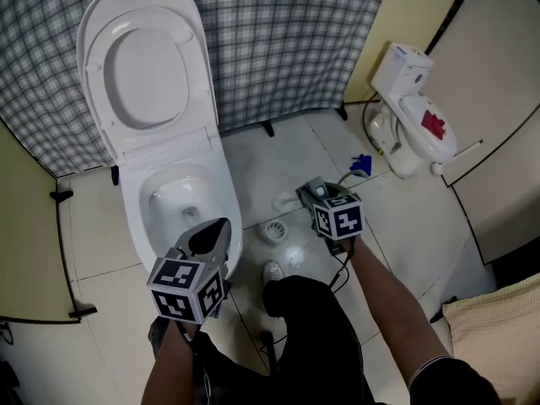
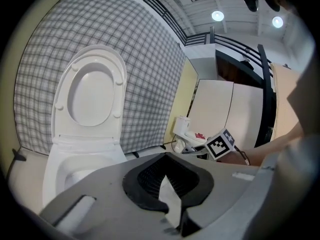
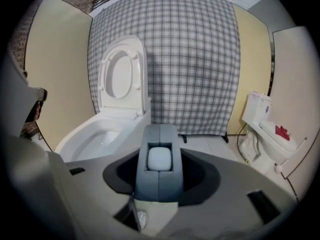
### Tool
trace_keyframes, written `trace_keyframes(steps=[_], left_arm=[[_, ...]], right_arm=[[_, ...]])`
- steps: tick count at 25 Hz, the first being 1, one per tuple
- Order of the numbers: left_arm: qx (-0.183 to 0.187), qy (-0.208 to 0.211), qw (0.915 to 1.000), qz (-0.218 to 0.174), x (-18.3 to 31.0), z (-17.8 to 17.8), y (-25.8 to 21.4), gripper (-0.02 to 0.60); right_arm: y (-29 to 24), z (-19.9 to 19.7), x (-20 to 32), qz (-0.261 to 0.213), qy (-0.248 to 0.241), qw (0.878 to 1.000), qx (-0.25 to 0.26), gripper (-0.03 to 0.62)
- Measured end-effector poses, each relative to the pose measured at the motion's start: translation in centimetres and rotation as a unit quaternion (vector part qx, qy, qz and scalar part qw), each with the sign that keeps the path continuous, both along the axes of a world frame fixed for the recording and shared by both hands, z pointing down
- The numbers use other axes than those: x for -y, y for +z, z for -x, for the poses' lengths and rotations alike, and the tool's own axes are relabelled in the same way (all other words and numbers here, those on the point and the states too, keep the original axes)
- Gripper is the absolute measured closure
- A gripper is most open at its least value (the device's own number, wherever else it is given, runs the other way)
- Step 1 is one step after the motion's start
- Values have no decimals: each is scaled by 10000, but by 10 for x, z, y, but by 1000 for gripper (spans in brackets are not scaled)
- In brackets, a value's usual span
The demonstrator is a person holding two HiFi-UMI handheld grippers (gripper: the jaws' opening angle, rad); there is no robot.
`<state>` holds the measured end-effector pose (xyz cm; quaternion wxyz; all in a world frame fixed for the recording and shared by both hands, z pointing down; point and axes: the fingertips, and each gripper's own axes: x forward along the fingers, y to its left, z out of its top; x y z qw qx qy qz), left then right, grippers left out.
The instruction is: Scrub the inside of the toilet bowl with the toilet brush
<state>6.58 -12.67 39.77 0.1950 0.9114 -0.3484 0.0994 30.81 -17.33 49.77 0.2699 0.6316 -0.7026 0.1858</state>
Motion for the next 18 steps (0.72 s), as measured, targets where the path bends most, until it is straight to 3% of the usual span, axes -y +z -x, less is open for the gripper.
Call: trace_keyframes(steps=[10, 18], left_arm=[[98, -247, 9987, -439, -5, 38, -55, 571], [146, -597, 9964, -590, -6, 79, -73, 571]], right_arm=[[-157, 50, -17, -1512, -603, 9865, 180, 391], [-211, 113, -23, -2055, -1109, 9714, 433, 391]])
